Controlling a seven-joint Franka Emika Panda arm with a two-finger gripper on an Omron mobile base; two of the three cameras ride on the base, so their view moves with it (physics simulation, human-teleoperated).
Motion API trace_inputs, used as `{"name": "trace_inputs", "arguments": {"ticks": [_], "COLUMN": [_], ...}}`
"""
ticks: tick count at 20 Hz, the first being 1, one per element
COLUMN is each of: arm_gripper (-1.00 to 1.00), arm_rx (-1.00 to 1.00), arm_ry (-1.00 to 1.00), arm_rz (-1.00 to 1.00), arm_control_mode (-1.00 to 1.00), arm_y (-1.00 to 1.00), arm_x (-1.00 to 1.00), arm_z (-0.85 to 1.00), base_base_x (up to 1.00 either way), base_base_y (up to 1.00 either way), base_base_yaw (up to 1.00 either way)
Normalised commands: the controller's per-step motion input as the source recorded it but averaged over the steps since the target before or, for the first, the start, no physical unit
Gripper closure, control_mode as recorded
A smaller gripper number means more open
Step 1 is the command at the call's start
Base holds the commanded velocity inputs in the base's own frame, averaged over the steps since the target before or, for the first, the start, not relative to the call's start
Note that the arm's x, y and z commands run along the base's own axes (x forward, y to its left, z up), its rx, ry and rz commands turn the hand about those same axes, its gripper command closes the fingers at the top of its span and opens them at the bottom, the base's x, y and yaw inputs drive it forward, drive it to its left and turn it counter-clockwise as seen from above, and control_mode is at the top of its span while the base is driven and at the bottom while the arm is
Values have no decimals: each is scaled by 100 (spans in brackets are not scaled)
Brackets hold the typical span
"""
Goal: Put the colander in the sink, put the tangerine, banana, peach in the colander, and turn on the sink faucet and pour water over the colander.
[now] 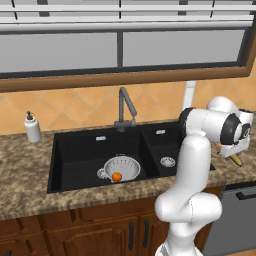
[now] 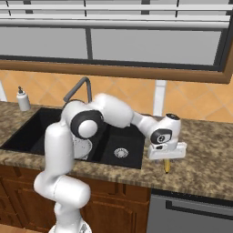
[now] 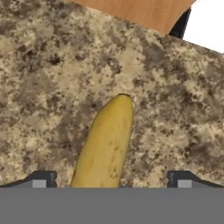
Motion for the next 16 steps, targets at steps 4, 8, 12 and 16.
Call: {"name": "trace_inputs", "arguments": {"ticks": [4, 8, 12, 16], "arm_gripper": [-100, 100, 100, 100], "arm_rx": [0, 0, 0, 0], "arm_ry": [0, 0, -6, -29], "arm_rz": [2, 1, 0, -6], "arm_control_mode": [-100, -100, -100, -100], "arm_y": [-17, -4, -6, 0], "arm_x": [33, 20, 1, -41], "arm_z": [-41, -38, -35, 5], "base_base_x": [0, 0, 0, 0], "base_base_y": [0, 0, 0, 0], "base_base_yaw": [0, 0, 0, 0]}}
